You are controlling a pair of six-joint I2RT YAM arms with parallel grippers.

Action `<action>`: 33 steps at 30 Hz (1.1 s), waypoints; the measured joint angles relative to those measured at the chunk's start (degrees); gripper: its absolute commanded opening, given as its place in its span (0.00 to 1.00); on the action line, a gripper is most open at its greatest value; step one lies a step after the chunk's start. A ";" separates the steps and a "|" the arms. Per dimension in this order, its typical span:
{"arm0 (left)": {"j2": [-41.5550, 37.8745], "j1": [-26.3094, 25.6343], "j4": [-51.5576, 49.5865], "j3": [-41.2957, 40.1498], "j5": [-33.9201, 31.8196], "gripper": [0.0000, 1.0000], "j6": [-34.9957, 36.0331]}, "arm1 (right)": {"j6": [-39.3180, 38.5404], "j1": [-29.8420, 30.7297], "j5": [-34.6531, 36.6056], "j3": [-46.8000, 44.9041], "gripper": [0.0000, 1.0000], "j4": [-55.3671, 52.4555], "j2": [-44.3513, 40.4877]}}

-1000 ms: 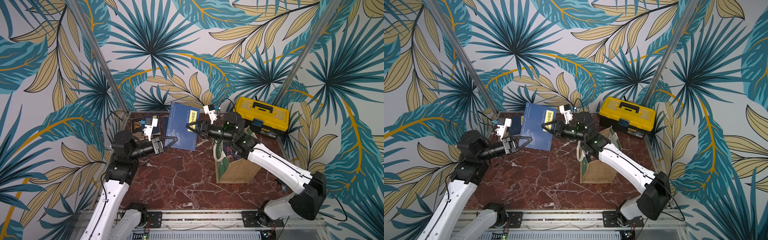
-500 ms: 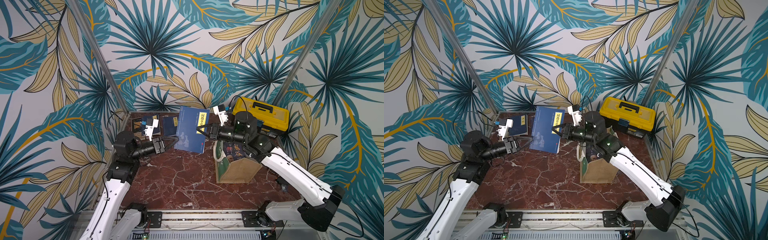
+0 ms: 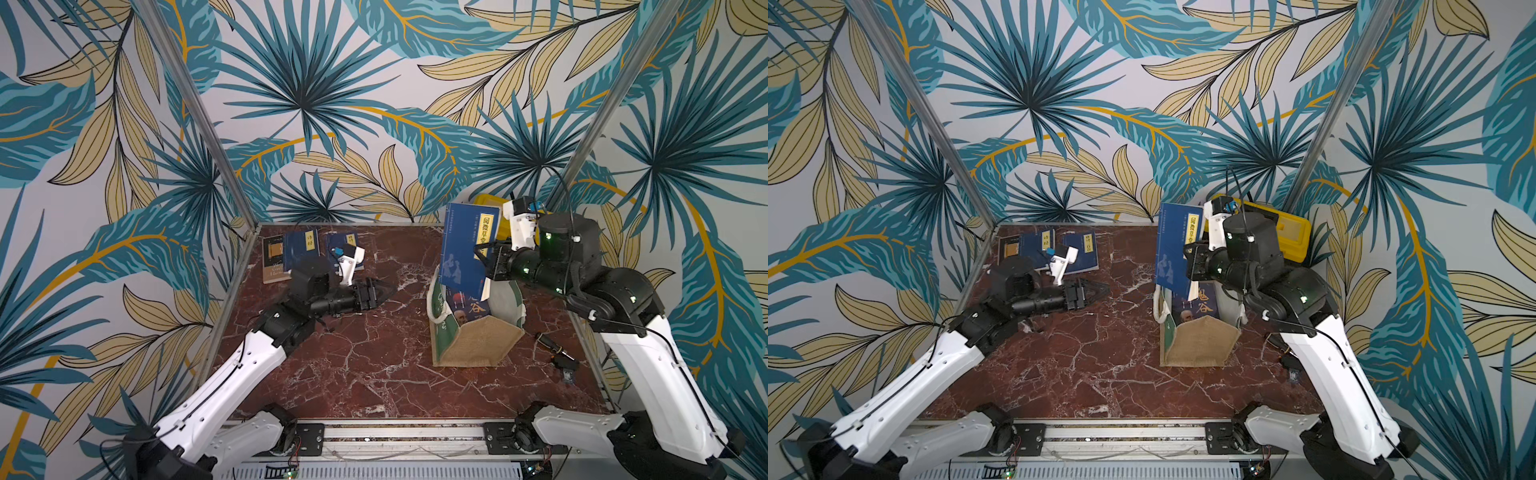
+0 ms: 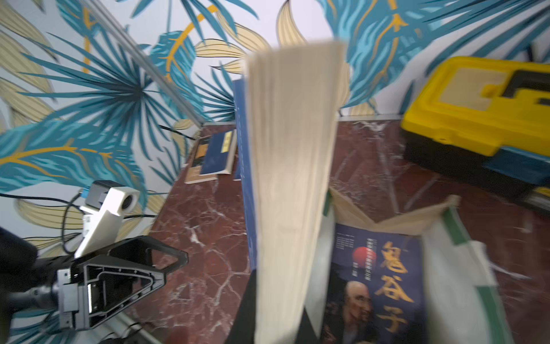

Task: Put the books into the canvas bag
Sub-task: Place the book in the canvas bag.

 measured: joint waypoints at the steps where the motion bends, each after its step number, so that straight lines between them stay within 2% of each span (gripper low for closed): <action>1: 2.34 -1.90 -0.52 1.57 -1.53 0.65 0.33 | -1.01 -0.24 2.12 0.79 0.00 -2.16 0.04; 5: 10.86 -7.10 -1.55 7.45 -5.31 0.66 1.33 | -3.45 -1.44 7.37 2.25 0.00 -9.81 1.25; 10: 18.62 -9.88 -1.86 11.93 -6.51 0.66 2.36 | -4.79 -2.99 7.91 0.66 0.00 -16.76 3.74; 18: 24.04 -12.22 -1.09 16.33 -6.88 0.66 2.82 | -5.60 -4.42 -0.13 -6.12 0.00 -19.82 4.59; 24: 27.47 -12.81 -0.04 17.94 -7.10 0.53 2.25 | -6.21 -5.05 -5.77 -7.96 0.00 -19.91 4.68; 33: 29.70 -12.87 -0.04 17.97 -7.45 0.50 1.18 | -4.87 -7.13 -7.85 -12.13 0.00 -17.62 6.03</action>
